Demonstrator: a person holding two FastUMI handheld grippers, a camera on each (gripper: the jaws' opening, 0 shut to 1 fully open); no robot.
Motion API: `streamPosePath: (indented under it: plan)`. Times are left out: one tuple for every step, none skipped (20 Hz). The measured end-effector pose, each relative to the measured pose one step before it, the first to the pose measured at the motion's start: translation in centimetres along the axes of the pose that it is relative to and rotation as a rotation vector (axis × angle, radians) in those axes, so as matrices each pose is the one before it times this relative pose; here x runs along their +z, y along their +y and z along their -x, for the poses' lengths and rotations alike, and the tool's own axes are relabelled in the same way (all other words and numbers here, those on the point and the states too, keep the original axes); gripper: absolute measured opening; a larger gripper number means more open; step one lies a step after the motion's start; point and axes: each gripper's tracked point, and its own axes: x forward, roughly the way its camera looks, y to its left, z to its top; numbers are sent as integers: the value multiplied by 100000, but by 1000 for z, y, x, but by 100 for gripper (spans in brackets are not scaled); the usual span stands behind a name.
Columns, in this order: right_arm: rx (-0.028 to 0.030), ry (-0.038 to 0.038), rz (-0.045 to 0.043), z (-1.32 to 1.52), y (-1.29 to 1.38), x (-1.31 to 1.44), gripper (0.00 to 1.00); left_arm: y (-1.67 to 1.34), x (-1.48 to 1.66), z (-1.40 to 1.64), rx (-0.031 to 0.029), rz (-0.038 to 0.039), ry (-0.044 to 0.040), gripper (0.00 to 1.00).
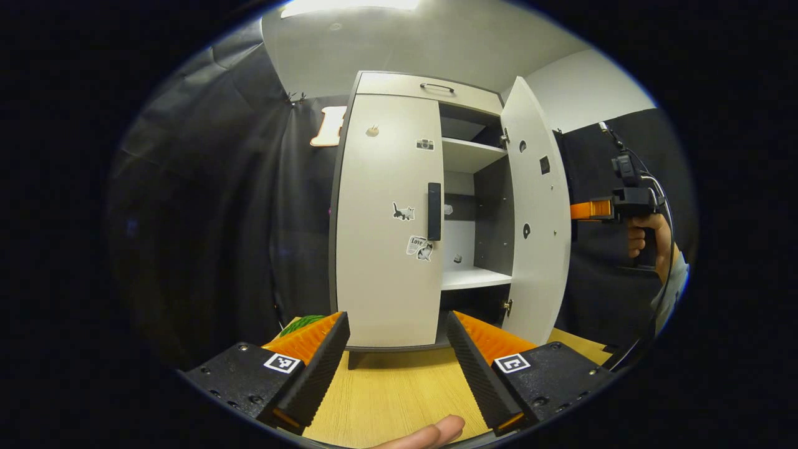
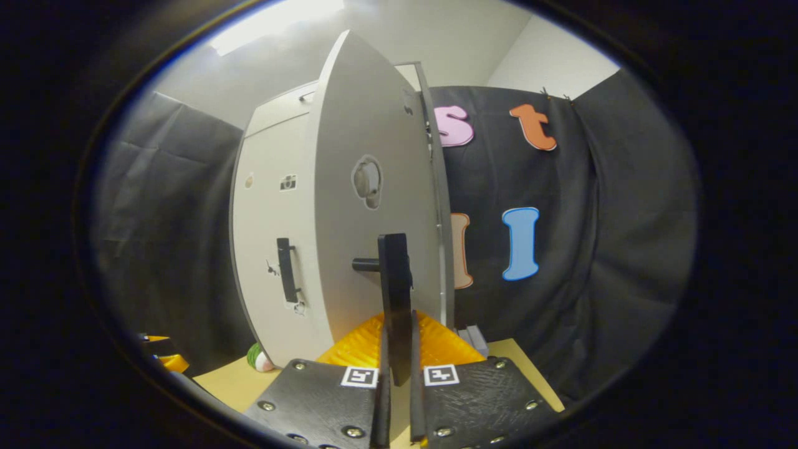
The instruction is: Open the right door of the double-door shoe cabinet with the right hand, and open the left door with the left hand.
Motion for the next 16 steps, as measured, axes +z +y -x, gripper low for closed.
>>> streamPosePath:
  plan:
    - [-2127,-461,-883,-189,-463,99,13,-108,-12,-14,-207,-173,250,97]
    - [-2812,137,-1091,-24,-609,26,12,-131,-49,-74,-106,-199,54,97]
    - [-3653,-275,-165,801,-717,253,12,-165,65,-7,-195,-297,-76,97]
    - [-2132,-513,1225,516,-920,664,6,-200,-28,40,-359,-326,-70,97]
    - [-63,542,-1734,-955,-577,-704,0,-216,93,-4,-308,-161,-187,97]
    - [1834,314,-2755,-57,267,-146,1,-178,49,-135,-419,-150,-184,97]
    - [1640,-22,-1514,-320,720,-64,1,-211,10,-129,-284,-139,42,97]
    - [1193,-637,-826,-95,309,104,1,-136,-118,-102,-224,-271,198,97]
    - [570,-166,-41,-116,-87,-48,1,-114,-59,-57,-195,-298,166,97]
    - [8,-536,852,-11,-77,94,1,-135,-124,19,-138,-373,300,97]
    - [-191,-181,485,-63,-210,24,1,12,-120,2,127,-310,379,97]
    - [-10,324,-320,-17,-17,-31,1,59,-221,-62,167,-242,472,97]
    - [158,98,-658,3,171,-31,1,67,-74,-14,26,-100,290,97]
    - [181,120,-81,43,46,-14,1,32,-120,-3,8,114,261,97]
    - [-67,-112,247,-96,-57,-13,1,88,-4,62,50,254,118,97]
    - [-203,-199,279,76,-46,57,1,118,-112,-91,165,160,152,97]
